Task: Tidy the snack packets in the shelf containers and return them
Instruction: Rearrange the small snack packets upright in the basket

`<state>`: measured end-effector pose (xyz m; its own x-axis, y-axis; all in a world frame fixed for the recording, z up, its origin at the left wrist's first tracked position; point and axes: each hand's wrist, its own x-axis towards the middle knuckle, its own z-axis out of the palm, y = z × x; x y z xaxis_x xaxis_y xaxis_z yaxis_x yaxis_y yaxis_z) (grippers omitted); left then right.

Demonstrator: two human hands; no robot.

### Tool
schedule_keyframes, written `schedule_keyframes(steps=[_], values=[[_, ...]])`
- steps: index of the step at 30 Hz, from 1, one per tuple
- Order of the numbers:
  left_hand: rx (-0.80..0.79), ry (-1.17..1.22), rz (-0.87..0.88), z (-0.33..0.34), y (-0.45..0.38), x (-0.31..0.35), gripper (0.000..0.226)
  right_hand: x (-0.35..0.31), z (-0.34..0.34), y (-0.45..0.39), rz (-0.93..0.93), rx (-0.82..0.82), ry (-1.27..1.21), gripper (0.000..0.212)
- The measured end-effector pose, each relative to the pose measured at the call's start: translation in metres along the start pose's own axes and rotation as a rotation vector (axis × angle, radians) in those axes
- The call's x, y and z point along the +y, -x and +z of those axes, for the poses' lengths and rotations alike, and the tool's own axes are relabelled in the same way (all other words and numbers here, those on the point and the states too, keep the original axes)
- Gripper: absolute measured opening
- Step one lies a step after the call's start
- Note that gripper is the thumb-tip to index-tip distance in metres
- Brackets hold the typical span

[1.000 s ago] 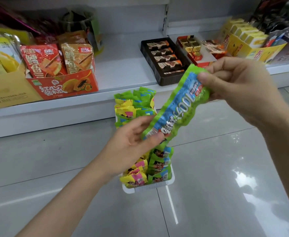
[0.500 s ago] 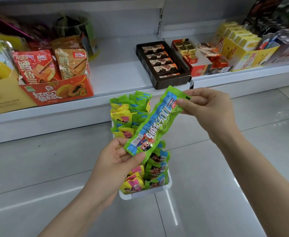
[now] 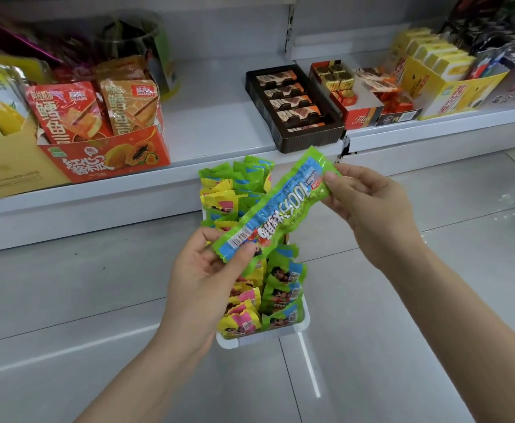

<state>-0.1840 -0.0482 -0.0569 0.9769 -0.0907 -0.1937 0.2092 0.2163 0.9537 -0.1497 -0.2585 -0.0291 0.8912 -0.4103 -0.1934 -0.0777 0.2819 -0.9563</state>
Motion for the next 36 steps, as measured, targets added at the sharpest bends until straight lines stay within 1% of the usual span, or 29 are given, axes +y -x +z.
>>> schedule_keyframes(steps=[1,2,4,6,7,8,9,10,11,12,13,14,15,16,17,22,26,28,30,31,33,34,36], values=[[0.018,-0.064,0.112,0.001,-0.001,0.001,0.016,0.003,0.002,0.003,0.034,-0.015,-0.016,0.011],[0.015,-0.14,0.235,0.001,-0.003,0.002,0.018,0.005,0.005,0.006,0.086,-0.053,-0.034,0.015],[-0.024,-0.323,0.48,-0.001,-0.008,0.003,0.021,0.006,0.008,0.009,0.24,-0.164,-0.128,0.033],[-0.07,-0.581,0.732,-0.003,-0.011,0.002,0.013,0.003,0.011,0.01,0.338,-0.238,-0.198,0.052],[-0.077,-0.69,0.842,-0.004,-0.012,0.002,0.01,0.001,0.012,0.01,0.339,-0.251,-0.179,0.055],[-0.082,-0.753,0.911,-0.004,-0.013,0.001,0.008,0.0,0.012,0.009,0.321,-0.242,-0.157,0.052],[-0.096,-0.784,0.934,-0.005,-0.013,0.001,0.006,-0.001,0.012,0.008,0.3,-0.219,-0.15,0.047],[-0.106,-0.801,0.911,-0.004,-0.013,0.0,0.009,-0.002,0.011,0.007,0.289,-0.189,-0.157,0.043],[-0.11,-0.815,0.846,-0.003,-0.011,0.0,0.025,-0.004,0.011,0.007,0.282,-0.166,-0.17,0.039],[-0.14,-0.776,0.724,-0.003,-0.009,-0.002,0.046,-0.006,0.011,0.006,0.276,-0.15,-0.183,0.036],[-0.186,-0.651,0.549,-0.002,-0.006,-0.001,0.064,-0.008,0.01,0.006,0.273,-0.138,-0.191,0.033],[-0.217,-0.454,0.358,0.0,-0.005,0.001,0.074,-0.009,0.01,0.005,0.268,-0.128,-0.194,0.031],[-0.211,-0.276,0.202,0.001,-0.004,0.002,0.078,-0.01,0.01,0.006,0.264,-0.12,-0.196,0.03],[-0.18,-0.15,0.094,0.001,-0.006,0.004,0.078,-0.01,0.009,0.006,0.261,-0.115,-0.201,0.03],[-0.149,-0.097,0.032,0.0,-0.008,0.006,0.076,-0.01,0.01,0.007,0.26,-0.113,-0.206,0.03],[-0.17,-0.006,-0.102,-0.002,-0.011,0.009,0.075,-0.011,0.013,0.007,0.245,-0.116,-0.227,0.03],[-0.181,0.028,-0.133,0.0,-0.01,0.006,0.07,-0.01,0.015,0.005,0.244,-0.127,-0.237,0.027],[-0.16,0.065,-0.146,0.002,-0.012,0.005,0.057,-0.008,0.017,0.006,0.247,-0.144,-0.255,0.025],[-0.109,0.04,-0.087,0.002,-0.014,0.005,0.039,-0.006,0.017,0.006,0.244,-0.139,-0.224,0.025],[-0.07,-0.02,-0.02,0.002,-0.015,0.006,0.032,-0.006,0.016,0.005,0.241,-0.124,-0.178,0.027],[-0.015,-0.205,0.201,-0.001,-0.017,0.01,0.02,-0.005,0.012,0.004,0.264,-0.103,-0.109,0.033],[-0.011,-0.317,0.34,-0.003,-0.018,0.011,0.023,-0.005,0.01,0.004,0.3,-0.109,-0.108,0.038],[-0.03,-0.589,0.65,-0.011,-0.021,0.012,0.029,-0.007,0.003,0.004,0.388,-0.172,-0.156,0.051]])
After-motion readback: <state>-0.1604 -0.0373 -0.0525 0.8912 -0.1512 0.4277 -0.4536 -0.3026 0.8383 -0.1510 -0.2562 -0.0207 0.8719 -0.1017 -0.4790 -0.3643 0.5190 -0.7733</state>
